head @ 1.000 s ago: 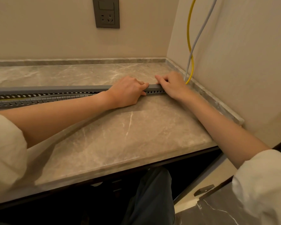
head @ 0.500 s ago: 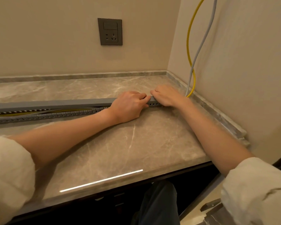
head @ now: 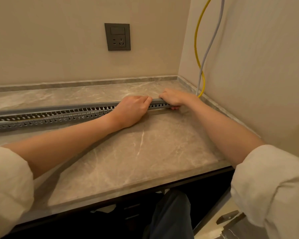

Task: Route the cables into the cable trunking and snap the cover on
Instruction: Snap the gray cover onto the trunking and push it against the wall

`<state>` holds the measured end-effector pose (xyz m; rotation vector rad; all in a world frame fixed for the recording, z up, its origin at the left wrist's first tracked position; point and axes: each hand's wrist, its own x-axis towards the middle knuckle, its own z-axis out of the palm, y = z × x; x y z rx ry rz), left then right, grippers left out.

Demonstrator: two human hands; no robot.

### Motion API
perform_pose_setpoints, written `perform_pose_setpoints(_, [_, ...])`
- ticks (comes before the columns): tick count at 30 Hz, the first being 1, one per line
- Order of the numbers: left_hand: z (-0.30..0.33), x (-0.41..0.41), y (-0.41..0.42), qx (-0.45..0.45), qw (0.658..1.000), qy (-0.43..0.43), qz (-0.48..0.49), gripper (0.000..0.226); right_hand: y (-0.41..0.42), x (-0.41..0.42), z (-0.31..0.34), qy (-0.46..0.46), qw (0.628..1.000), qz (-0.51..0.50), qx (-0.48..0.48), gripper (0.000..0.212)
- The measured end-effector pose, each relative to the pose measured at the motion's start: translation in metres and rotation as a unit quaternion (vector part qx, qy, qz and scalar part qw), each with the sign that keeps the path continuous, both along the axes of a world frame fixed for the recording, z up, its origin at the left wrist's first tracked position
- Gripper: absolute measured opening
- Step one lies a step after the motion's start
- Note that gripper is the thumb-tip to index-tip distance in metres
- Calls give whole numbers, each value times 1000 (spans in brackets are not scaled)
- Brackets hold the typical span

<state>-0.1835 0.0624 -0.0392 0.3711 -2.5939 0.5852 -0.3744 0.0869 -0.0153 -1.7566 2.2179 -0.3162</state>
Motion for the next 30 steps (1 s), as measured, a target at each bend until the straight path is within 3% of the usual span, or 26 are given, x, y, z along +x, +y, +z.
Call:
perform_pose_setpoints(7, [0,-2,-5,13,1000,12,-8,16,-4,0,-5,7,999,16,-45,33])
perform_pose_setpoints(16, [-8,1,-17,36,999,14,11,35,5,0,-15,105,989,26,-97,35])
perform_pose_setpoints(20, [0,15,-23,79,995,15,67,36,13,2,-16,139,983,30,-113,35])
perform_pose_setpoints(24, [7,49,-33,124,980,-29,154,61,18,3,-23,219,959,21,-178,32])
perform_pose_setpoints(27, [16,72,-37,223,955,-40,192,76,18,2,-27,226,949,-2,-218,37])
perform_pose_setpoints(30, [22,79,-43,302,928,-10,217,71,19,3,-30,206,939,-22,-274,40])
